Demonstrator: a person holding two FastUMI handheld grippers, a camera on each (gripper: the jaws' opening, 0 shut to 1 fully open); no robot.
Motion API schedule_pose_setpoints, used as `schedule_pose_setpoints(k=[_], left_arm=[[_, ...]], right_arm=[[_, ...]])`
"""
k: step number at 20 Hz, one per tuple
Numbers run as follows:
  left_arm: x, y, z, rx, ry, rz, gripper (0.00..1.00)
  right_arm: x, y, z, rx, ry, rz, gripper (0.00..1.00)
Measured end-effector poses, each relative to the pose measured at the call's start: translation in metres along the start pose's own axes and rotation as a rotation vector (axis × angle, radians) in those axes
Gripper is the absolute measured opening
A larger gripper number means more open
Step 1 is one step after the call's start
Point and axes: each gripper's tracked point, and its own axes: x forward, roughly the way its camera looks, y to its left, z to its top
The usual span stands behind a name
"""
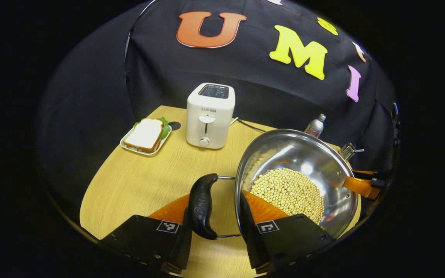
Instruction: First push the handle of the pot to place it horizontally, then grasp the pot with both hands and set it on the induction cooktop.
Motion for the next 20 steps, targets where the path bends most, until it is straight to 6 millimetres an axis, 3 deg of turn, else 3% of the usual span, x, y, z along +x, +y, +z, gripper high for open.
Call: schedule_pose_setpoints(k=[5, 9, 15, 20], left_arm=[[-0.031, -0.041, 0.033, 0.025, -0.041, -0.023, 0.57], [-0.041, -0.086, 0.050, 0.061, -0.059, -0.037, 0.57], [-0.044, -0.164, 0.065, 0.095, -0.085, -0.080, 0.57], [-0.033, -0.216, 0.059, 0.111, -0.078, -0.111, 0.57]], right_arm=[[-0.049, -0.030, 0.026, 0.005, -0.047, -0.017, 0.51], [-0.078, -0.070, 0.035, 0.042, -0.065, -0.028, 0.54], [-0.116, -0.144, 0.037, 0.079, -0.107, -0.068, 0.51], [-0.126, -0.200, 0.026, 0.105, -0.108, -0.101, 0.54]])
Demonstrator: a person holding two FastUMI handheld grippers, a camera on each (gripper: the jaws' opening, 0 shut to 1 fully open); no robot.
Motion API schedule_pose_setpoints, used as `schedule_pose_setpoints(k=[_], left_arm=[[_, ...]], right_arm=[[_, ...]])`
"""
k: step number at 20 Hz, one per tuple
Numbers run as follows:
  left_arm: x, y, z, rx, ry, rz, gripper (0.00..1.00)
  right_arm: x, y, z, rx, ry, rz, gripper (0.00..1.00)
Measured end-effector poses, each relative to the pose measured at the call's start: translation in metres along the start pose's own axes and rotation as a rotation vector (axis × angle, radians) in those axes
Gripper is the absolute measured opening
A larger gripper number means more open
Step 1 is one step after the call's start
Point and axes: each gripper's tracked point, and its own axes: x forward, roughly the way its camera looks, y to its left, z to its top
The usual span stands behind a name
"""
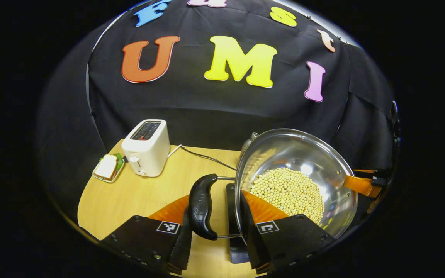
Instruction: First push the handle of the pot to place it horizontally, then grasp the pot with both hands and set it on the induction cooktop.
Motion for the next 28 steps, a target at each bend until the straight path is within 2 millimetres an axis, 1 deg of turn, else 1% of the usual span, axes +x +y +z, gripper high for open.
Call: schedule_pose_setpoints(k=[2, 4, 5, 6, 7, 10, 13, 14, 18, 20, 21, 22, 23, 24, 26, 27, 28], left_arm=[[0.011, -0.011, -0.004, 0.003, 0.007, -0.007, 0.57], [0.020, -0.017, -0.011, -0.001, 0.018, -0.008, 0.57], [0.024, -0.017, -0.013, -0.001, 0.022, -0.008, 0.57], [0.027, -0.019, -0.015, -0.003, 0.028, -0.006, 0.57], [0.030, -0.020, -0.017, -0.004, 0.032, -0.005, 0.57], [0.044, -0.021, -0.027, -0.009, 0.054, -0.002, 0.57], [0.061, -0.022, -0.041, -0.028, 0.077, -0.004, 0.57], [0.069, -0.022, -0.045, -0.039, 0.075, -0.009, 0.57], [0.086, -0.024, -0.062, -0.059, 0.089, -0.021, 0.57], [0.100, -0.024, -0.072, -0.066, 0.109, -0.026, 0.57], [0.106, -0.023, -0.076, -0.071, 0.110, -0.030, 0.57], [0.113, -0.022, -0.081, -0.077, 0.117, -0.035, 0.57], [0.117, -0.022, -0.085, -0.083, 0.120, -0.041, 0.57], [0.122, -0.020, -0.088, -0.086, 0.119, -0.046, 0.57], [0.132, -0.017, -0.097, -0.118, 0.122, -0.065, 0.57], [0.133, -0.016, -0.093, -0.154, 0.092, -0.085, 0.57], [0.136, -0.017, -0.088, -0.177, 0.069, -0.100, 0.49]], right_arm=[[0.002, -0.014, -0.005, 0.010, 0.008, -0.005, 0.54], [0.010, -0.025, -0.011, 0.014, 0.015, -0.006, 0.53], [0.014, -0.028, -0.015, 0.020, 0.021, -0.004, 0.53], [0.020, -0.030, -0.018, 0.030, 0.026, -0.001, 0.51], [0.026, -0.030, -0.021, 0.036, 0.033, 0.002, 0.53], [0.043, -0.033, -0.035, 0.029, 0.056, 0.005, 0.53], [0.063, -0.034, -0.050, 0.033, 0.080, 0.003, 0.51], [0.070, -0.036, -0.053, 0.033, 0.083, 0.000, 0.54], [0.097, -0.042, -0.072, 0.041, 0.107, -0.008, 0.54], [0.110, -0.045, -0.080, 0.043, 0.120, -0.014, 0.54], [0.115, -0.046, -0.084, 0.040, 0.124, -0.020, 0.51], [0.120, -0.047, -0.086, 0.035, 0.122, -0.027, 0.54], [0.123, -0.048, -0.088, 0.033, 0.117, -0.034, 0.54], [0.126, -0.048, -0.090, 0.037, 0.112, -0.039, 0.51], [0.136, -0.047, -0.099, 0.035, 0.111, -0.039, 0.51], [0.139, -0.048, -0.102, 0.058, 0.104, -0.037, 0.52], [0.143, -0.046, -0.100, 0.096, 0.070, -0.028, 0.55]])
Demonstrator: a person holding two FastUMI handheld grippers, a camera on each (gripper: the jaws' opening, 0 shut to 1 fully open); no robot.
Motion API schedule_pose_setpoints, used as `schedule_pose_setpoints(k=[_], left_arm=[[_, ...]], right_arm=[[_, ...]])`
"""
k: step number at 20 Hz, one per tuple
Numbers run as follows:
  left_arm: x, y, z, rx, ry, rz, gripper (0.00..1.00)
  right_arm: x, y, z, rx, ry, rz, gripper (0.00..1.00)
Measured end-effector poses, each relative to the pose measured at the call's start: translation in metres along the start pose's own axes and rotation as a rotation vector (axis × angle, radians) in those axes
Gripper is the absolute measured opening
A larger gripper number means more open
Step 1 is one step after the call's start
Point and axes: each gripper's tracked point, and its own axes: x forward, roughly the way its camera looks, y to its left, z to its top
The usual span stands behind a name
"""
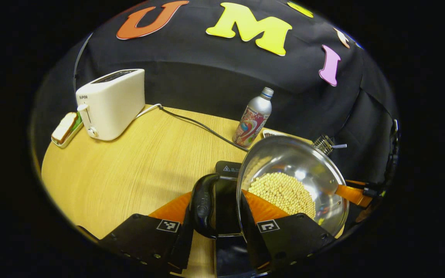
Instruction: First push the handle of the pot to place it horizontally, then grasp the pot with both hands and set it on the induction cooktop.
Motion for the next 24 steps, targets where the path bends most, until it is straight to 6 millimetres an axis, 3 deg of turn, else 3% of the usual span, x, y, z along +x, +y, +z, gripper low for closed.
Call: schedule_pose_setpoints(k=[1, 2, 7, 8, 9, 12, 15, 19, 24], left_arm=[[0.000, 0.000, -0.002, -0.011, 0.006, -0.009, 0.48], [-0.002, 0.000, -0.002, -0.017, -0.011, -0.020, 0.58], [-0.006, 0.007, 0.002, 0.013, -0.039, -0.019, 0.64], [-0.006, 0.007, 0.003, 0.016, -0.048, -0.020, 0.55], [-0.006, 0.009, 0.005, 0.020, -0.062, -0.019, 0.68], [-0.003, 0.013, 0.006, 0.013, -0.087, -0.038, 0.78], [-0.010, 0.014, 0.009, -0.024, -0.119, -0.066, 0.90], [-0.042, 0.015, 0.031, 0.044, -0.248, -0.053, 0.96], [-0.111, 0.010, 0.046, 0.154, -0.390, 0.040, 0.96]], right_arm=[[-0.004, -0.001, -0.001, 0.014, -0.006, 0.008, 0.58], [-0.004, -0.001, 0.001, 0.021, -0.026, 0.009, 0.60], [-0.002, -0.001, 0.002, 0.038, -0.062, 0.002, 0.65], [-0.003, -0.001, 0.002, 0.040, -0.067, 0.002, 0.65], [-0.003, -0.002, 0.002, 0.040, -0.073, 0.005, 0.65], [-0.003, 0.001, 0.001, 0.032, -0.099, 0.025, 0.67], [-0.012, 0.002, -0.005, 0.009, -0.130, 0.029, 0.80], [-0.040, 0.003, -0.001, -0.004, -0.231, 0.001, 0.84], [-0.094, 0.018, 0.009, 0.013, -0.377, 0.010, 0.91]])
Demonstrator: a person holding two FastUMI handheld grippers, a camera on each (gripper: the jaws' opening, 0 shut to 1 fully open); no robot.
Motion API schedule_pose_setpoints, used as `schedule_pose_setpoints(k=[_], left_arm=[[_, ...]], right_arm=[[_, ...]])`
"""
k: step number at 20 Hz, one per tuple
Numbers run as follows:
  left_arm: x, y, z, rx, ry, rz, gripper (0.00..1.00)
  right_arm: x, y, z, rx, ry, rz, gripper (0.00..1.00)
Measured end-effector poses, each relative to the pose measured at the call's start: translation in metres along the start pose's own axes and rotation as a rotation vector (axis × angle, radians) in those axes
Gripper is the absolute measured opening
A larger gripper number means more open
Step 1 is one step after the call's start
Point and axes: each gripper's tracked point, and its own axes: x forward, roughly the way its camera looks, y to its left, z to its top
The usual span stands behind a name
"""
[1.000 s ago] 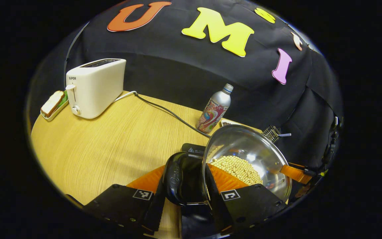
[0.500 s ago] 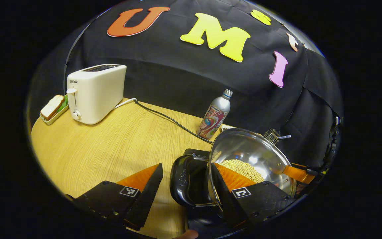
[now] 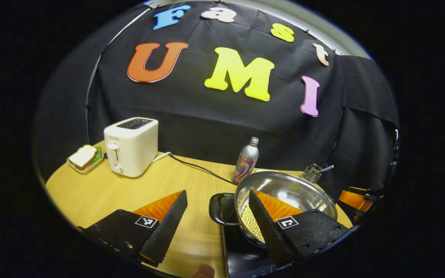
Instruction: First push the handle of the pot to place it horizontally, then grasp the pot with both hands and set it on the induction cooktop.
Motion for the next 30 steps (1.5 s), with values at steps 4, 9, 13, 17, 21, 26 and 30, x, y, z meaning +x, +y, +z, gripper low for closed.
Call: schedule_pose_setpoints(k=[4, 9, 13, 17, 21, 26, 30], left_arm=[[-0.059, -0.014, 0.012, 0.037, -0.015, 0.031, 0.96], [-0.125, -0.018, 0.038, 0.120, -0.107, 0.110, 0.95], [-0.175, -0.024, 0.071, 0.162, -0.220, 0.164, 0.95], [-0.225, -0.027, 0.083, 0.185, -0.239, 0.189, 0.95], [-0.271, -0.030, 0.080, 0.162, -0.203, 0.229, 0.95], [-0.324, -0.052, 0.076, 0.122, -0.260, 0.174, 0.95], [-0.347, -0.070, 0.078, 0.161, -0.328, 0.151, 0.95]], right_arm=[[-0.042, 0.016, 0.008, -0.019, -0.050, 0.005, 0.97], [-0.114, 0.027, 0.023, -0.048, -0.142, -0.037, 0.97], [-0.172, 0.033, 0.047, -0.054, -0.217, -0.061, 0.96], [-0.226, 0.027, 0.065, 0.003, -0.255, -0.109, 0.99], [-0.289, 0.013, 0.085, 0.051, -0.323, -0.168, 0.96], [-0.347, 0.002, 0.083, 0.034, -0.359, -0.186, 0.96], [-0.377, 0.010, 0.086, 0.004, -0.414, -0.176, 0.96]])
